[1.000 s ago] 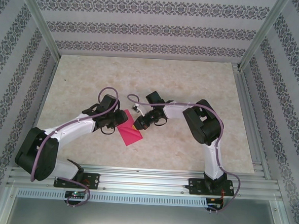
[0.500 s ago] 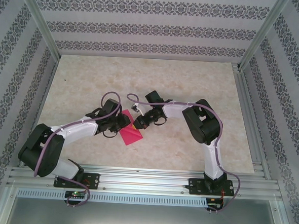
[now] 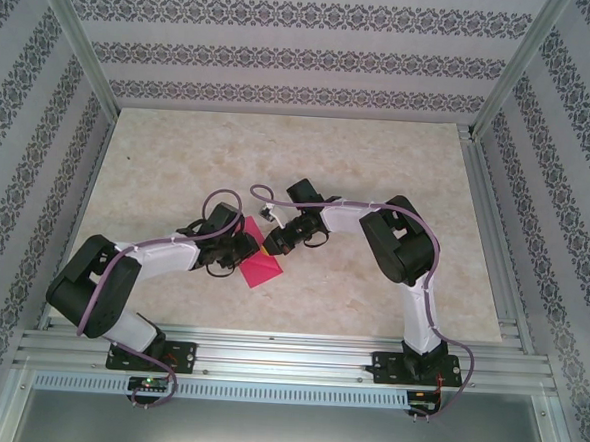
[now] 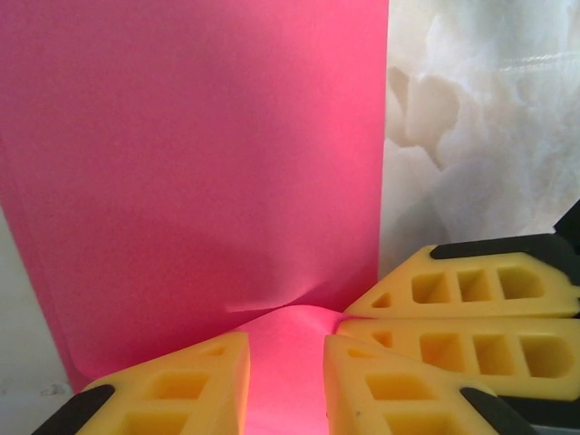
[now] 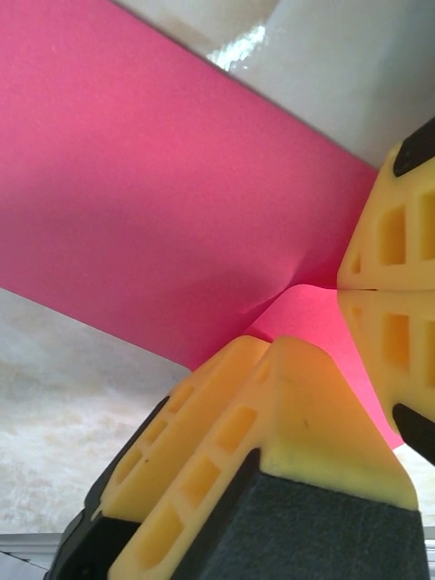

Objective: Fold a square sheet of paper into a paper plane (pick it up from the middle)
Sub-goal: Fold the triangle a second time at the center of the table.

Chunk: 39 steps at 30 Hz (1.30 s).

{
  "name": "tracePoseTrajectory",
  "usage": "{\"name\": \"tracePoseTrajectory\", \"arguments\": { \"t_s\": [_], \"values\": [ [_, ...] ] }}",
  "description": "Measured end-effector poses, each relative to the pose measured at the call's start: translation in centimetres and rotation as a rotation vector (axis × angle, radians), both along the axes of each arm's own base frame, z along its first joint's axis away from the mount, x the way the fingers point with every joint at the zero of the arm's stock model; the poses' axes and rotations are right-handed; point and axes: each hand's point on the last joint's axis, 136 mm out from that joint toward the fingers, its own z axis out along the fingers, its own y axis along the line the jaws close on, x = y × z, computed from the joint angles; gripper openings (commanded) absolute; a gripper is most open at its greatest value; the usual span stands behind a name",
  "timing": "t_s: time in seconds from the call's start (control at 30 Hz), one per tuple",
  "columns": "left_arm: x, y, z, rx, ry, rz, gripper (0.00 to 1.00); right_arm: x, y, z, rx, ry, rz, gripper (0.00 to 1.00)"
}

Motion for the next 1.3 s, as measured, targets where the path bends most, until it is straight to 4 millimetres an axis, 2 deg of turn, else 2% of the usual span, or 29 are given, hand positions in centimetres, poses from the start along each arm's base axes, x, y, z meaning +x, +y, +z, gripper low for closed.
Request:
{"name": "tracePoseTrajectory", "arguments": {
  "t_s": [0.13, 0.3, 0.47, 0.57, 0.67, 0.77, 0.87, 1.07, 1.3],
  "values": [
    [-0.7, 0.5, -0.7, 0.019, 0.012, 0.003, 0.29, 0.0, 0.1, 0.0, -0.004, 0.007, 0.002, 0.10],
    [-0.8, 0.7, -0.7, 0.026, 0.006, 0.009, 0.29, -0.1, 0.1, 0.1, -0.006, 0.015, 0.003, 0.13],
    [-0.7, 0.8, -0.7, 0.027, 0.004, 0.010, 0.29, -0.1, 0.1, 0.5, -0.011, 0.024, -0.006, 0.28],
    [-0.7, 0.8, -0.7, 0.027, 0.004, 0.010, 0.29, -0.1, -0.6, 1.5, -0.019, 0.012, -0.053, 0.32],
    [-0.7, 0.8, -0.7, 0.028, 0.004, 0.010, 0.29, 0.0, -1.8, 3.9, -0.001, -0.002, -0.125, 0.28],
    [-0.8, 0.8, -0.7, 0.028, 0.004, 0.010, 0.30, 0.2, -2.2, 6.6, 0.039, -0.022, -0.176, 0.23],
    [-0.7, 0.8, -0.7, 0.027, 0.003, 0.010, 0.30, -0.5, -1.7, 7.6, 0.059, -0.009, -0.189, 0.14],
    [-0.7, 0.8, -0.7, 0.027, 0.002, 0.009, 0.30, -4.0, -0.4, 5.3, 0.005, 0.098, -0.153, 0.10],
    [-0.8, 0.7, -0.7, 0.034, -0.005, -0.003, 0.30, -5.2, -0.8, 2.8, -0.074, 0.178, -0.160, 0.11]
  ]
}}
